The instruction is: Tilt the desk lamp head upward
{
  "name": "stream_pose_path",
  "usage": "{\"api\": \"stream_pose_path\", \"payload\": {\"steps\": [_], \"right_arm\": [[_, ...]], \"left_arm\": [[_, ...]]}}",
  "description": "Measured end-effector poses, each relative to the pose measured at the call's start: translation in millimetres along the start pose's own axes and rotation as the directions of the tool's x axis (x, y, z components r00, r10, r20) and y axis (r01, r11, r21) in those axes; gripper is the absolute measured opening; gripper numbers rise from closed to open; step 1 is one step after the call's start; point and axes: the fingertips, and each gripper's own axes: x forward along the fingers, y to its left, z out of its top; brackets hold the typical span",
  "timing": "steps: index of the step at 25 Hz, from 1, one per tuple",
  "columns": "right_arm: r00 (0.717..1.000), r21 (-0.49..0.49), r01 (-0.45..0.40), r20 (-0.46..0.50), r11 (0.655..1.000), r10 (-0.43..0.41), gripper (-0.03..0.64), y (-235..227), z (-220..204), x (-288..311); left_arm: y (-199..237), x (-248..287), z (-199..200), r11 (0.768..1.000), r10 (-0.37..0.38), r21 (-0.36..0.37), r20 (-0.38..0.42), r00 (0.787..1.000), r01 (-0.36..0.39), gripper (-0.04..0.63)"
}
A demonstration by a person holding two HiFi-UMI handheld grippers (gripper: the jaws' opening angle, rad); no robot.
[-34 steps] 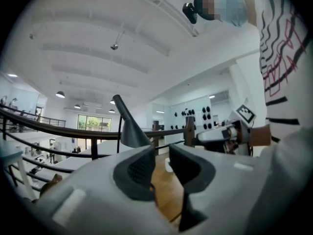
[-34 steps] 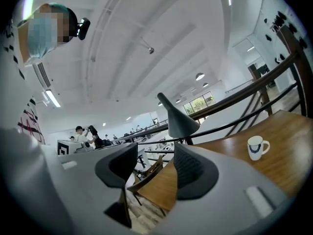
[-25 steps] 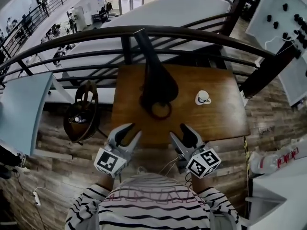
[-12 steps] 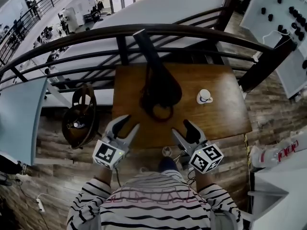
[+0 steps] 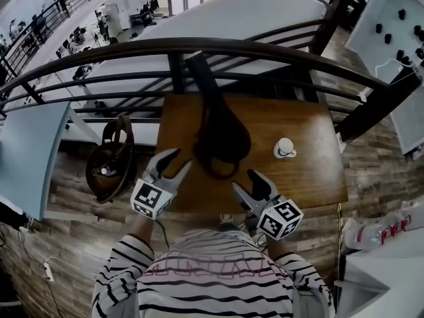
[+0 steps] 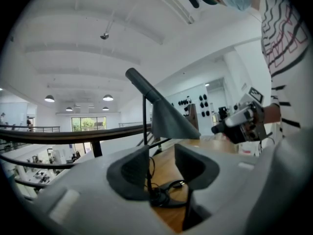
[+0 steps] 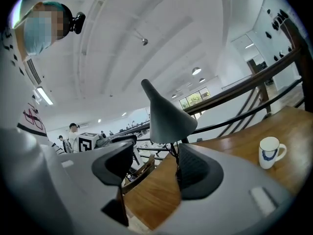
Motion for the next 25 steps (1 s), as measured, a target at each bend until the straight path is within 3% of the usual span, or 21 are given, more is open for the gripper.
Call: {"api": "stream_pose_path", "payload": {"steps": [9,25], "right_arm": [[0.999,0.006,-0.031,-0.018,1.0,0.031,0.279,-33.4,11.5,18.2],[0.998,0.029,-0.054,-0.04,0.998,0.055,0.293,-46.8,7.7,33.3]], "left_arm": [[36.3,60.6,-19.6,1.0,-0.016,0.004,-0.037,0.999,0.017,0.164],[53.1,138.5,-56.7,0.987,-0.143,0.05,-0.139,0.98,0.151,0.184]]}}
